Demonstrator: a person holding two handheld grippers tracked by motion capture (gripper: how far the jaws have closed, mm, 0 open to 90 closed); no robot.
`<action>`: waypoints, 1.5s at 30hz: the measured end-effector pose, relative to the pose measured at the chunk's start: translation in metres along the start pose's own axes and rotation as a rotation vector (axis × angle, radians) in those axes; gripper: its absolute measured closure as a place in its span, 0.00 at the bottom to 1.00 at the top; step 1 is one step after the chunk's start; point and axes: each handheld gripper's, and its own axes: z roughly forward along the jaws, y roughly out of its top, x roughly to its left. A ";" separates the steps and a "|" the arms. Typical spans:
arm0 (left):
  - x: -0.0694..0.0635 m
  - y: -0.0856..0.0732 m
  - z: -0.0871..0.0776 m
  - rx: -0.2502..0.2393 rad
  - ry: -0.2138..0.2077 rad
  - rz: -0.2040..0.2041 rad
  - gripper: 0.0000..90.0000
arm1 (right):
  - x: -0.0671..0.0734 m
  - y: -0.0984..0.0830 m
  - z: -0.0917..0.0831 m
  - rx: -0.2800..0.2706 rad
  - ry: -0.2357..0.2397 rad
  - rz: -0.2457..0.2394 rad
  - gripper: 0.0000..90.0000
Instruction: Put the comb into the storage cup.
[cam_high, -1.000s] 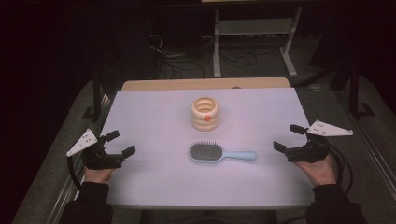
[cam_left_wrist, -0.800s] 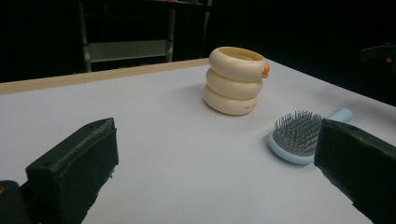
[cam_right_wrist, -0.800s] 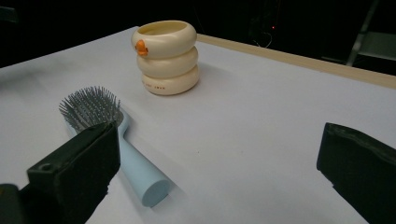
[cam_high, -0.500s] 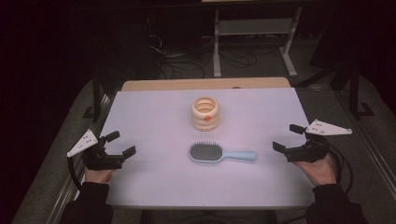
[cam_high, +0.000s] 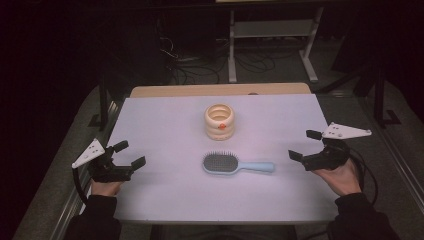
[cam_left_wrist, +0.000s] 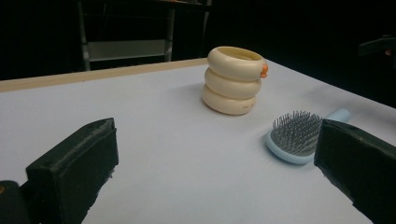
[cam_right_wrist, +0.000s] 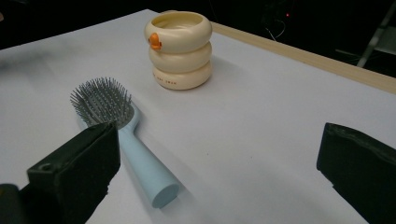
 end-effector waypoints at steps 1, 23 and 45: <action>0.000 0.000 0.000 0.001 0.000 0.001 0.00 | 0.000 0.002 0.000 0.001 0.003 -0.003 0.00; -0.001 0.000 0.000 0.004 -0.003 -0.001 0.00 | 0.000 0.032 0.014 0.079 0.044 -0.049 0.00; -0.001 -0.001 0.000 0.004 -0.003 0.001 0.00 | 0.013 0.058 0.044 0.203 0.113 -0.136 0.00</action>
